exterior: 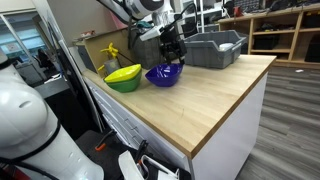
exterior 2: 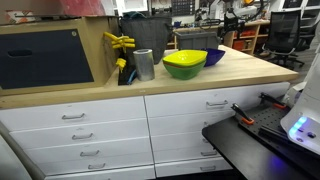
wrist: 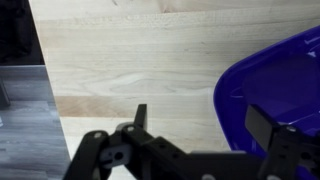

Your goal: Move the blue bowl forward, then put it in the yellow bowl, then move the bowls to the left

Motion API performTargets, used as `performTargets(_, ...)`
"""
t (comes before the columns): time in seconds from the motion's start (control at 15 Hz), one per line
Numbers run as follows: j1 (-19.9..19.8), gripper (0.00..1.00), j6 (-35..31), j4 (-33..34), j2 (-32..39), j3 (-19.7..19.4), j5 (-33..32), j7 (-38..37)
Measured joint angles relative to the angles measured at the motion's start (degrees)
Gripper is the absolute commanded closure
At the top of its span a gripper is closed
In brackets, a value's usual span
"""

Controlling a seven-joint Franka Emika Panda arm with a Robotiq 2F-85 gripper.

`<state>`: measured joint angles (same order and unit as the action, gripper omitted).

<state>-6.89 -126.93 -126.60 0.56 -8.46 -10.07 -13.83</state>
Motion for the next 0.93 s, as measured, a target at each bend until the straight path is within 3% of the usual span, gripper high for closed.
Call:
performTargets(0.6, -0.94, 0.0, -11.12, -5.54, 0.14, -0.29, 2.23, -6.52)
performTargets(0.93, -1.03, 0.01, -12.69, -5.65, 0.37, -0.29, 2.52, -8.03)
